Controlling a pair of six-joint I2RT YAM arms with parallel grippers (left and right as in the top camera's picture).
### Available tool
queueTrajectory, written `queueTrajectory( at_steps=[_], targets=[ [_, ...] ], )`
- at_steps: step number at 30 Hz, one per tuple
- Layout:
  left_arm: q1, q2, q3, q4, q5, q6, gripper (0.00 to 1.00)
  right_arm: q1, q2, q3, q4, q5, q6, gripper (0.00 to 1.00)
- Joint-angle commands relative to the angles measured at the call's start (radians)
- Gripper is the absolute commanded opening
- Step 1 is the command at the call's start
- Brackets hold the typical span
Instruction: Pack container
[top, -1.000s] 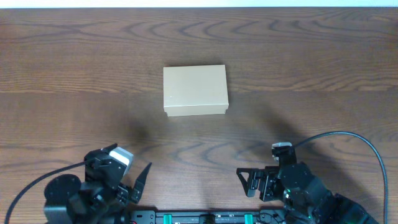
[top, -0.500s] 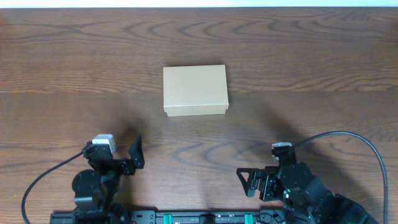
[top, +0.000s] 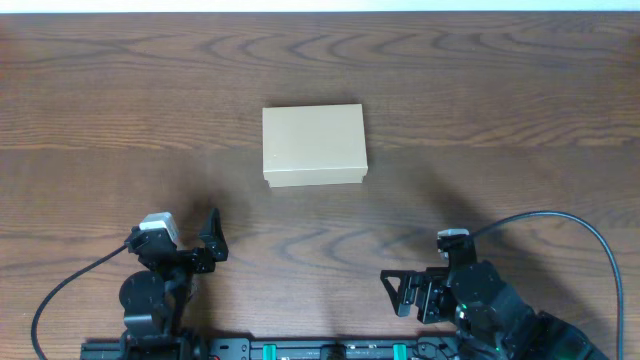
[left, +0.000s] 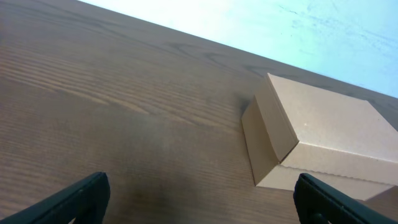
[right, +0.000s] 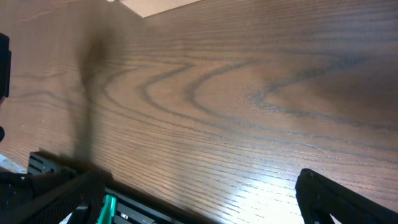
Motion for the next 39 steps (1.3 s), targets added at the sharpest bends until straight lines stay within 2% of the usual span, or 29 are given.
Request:
queueTrajectory(
  at_steps=[1, 17, 22, 30, 32, 39],
  targets=[
    [0.006, -0.01, -0.025, -0.001, -0.022, -0.011, 0.95, 0.008, 0.0, -0.002, -0.002, 0.018, 0.012, 0.99],
    [0.006, -0.01, -0.025, -0.001, -0.022, -0.011, 0.95, 0.008, 0.0, -0.002, -0.015, 0.03, 0.0, 0.99],
    [0.006, -0.01, -0.025, -0.001, -0.022, -0.011, 0.95, -0.002, -0.004, -0.002, 0.008, 0.098, -0.138, 0.99],
    [0.006, -0.01, -0.025, -0.001, -0.022, -0.011, 0.95, -0.104, -0.08, -0.051, 0.156, 0.029, -0.666, 0.99],
    [0.006, -0.01, -0.025, -0.001, -0.022, -0.01, 0.95, -0.138, -0.13, -0.085, 0.17, 0.007, -0.753, 0.99],
    [0.006, -0.01, -0.025, -0.001, -0.022, -0.011, 0.95, -0.229, -0.322, -0.219, 0.188, -0.005, -0.79, 0.99]
  ],
)
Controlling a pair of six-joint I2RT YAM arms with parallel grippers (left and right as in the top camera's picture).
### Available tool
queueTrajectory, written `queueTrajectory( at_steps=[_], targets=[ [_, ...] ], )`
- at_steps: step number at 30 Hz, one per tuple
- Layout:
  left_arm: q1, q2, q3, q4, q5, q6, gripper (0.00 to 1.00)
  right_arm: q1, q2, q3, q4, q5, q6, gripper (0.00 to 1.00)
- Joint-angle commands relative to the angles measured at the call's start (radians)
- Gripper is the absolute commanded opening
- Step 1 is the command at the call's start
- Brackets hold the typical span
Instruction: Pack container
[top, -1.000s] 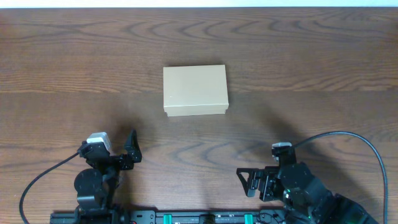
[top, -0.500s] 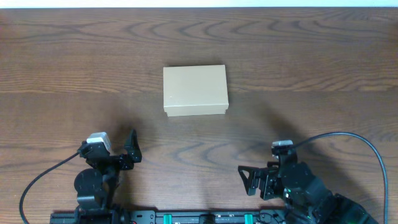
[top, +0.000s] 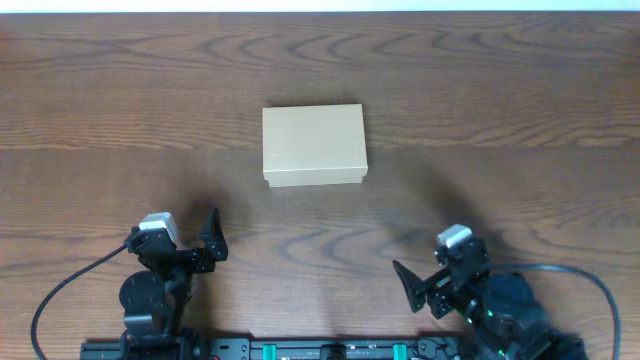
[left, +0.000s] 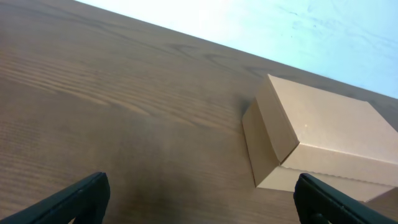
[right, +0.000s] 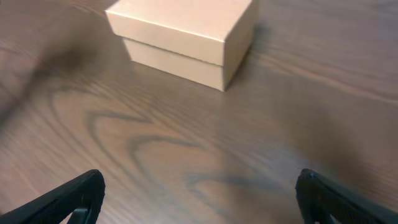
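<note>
A closed tan cardboard box (top: 314, 145) with its lid on rests in the middle of the wooden table (top: 500, 90). In the left wrist view the box (left: 317, 134) lies ahead to the right; in the right wrist view the same box (right: 186, 34) sits ahead at the top. My left gripper (top: 200, 245) stands open near the front left edge, nothing between its fingers (left: 81, 196). My right gripper (top: 425, 285) is open near the front right edge, facing the box, its fingers (right: 74, 196) empty.
Black cables loop from both arm bases at the front edge (top: 590, 285). A mounting rail (top: 330, 350) runs along the table's front. Only the box lies on the wood between the arms.
My right gripper has swung round from facing left along the front rail to facing the box, and sits a little further right. The left arm and the box have not moved.
</note>
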Motion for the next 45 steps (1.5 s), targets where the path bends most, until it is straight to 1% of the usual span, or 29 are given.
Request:
queueTrajectory(
  at_steps=[1, 6, 13, 45],
  targets=[
    [0.006, -0.01, -0.024, -0.005, -0.019, -0.011, 0.95, -0.025, -0.068, -0.052, 0.002, -0.029, -0.067, 0.99],
    [0.006, -0.01, -0.024, -0.005, -0.019, -0.01, 0.95, -0.026, -0.145, -0.143, 0.017, -0.058, -0.066, 0.99],
    [0.006, -0.01, -0.024, -0.005, -0.019, -0.011, 0.95, -0.026, -0.144, -0.227, 0.02, -0.081, -0.066, 0.99],
    [0.006, -0.01, -0.024, -0.005, -0.019, -0.011, 0.95, -0.026, -0.144, -0.227, 0.028, -0.066, -0.067, 0.99]
  ],
)
